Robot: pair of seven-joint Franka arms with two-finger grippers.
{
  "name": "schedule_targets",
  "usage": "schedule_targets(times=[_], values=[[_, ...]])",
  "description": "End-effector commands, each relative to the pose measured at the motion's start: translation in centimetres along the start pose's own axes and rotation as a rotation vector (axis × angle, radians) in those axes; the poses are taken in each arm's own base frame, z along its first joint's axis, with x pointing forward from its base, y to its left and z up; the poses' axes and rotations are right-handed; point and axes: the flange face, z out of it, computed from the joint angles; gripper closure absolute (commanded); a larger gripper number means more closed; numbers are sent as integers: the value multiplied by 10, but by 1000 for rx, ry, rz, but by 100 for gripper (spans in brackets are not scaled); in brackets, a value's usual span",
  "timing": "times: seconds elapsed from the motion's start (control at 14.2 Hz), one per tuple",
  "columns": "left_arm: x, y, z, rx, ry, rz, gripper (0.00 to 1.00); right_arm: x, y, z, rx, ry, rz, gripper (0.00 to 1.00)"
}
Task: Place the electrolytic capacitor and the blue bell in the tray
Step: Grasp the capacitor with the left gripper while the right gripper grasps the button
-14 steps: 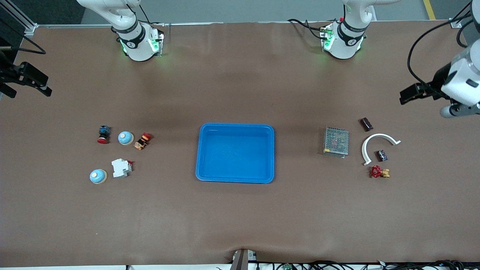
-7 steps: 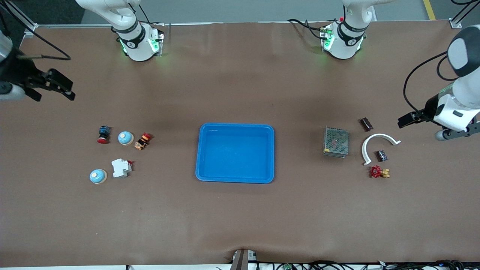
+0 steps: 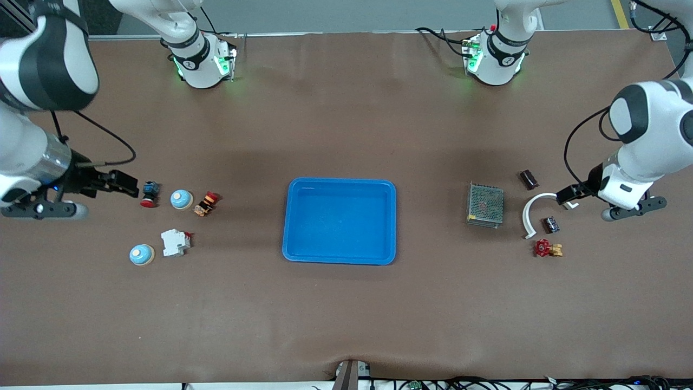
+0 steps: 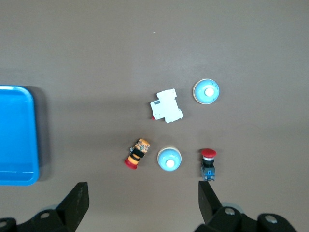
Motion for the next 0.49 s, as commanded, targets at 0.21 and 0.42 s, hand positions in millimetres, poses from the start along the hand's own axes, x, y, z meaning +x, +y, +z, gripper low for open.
schedule_targets(times=[0.21,0.42], values=[[22,-17,90,-23,48,-16,10,41,52,86,10,-28,-197,0],[21,-25,113,-27,39,-28,10,55,94,144,14,-42,-384,0]])
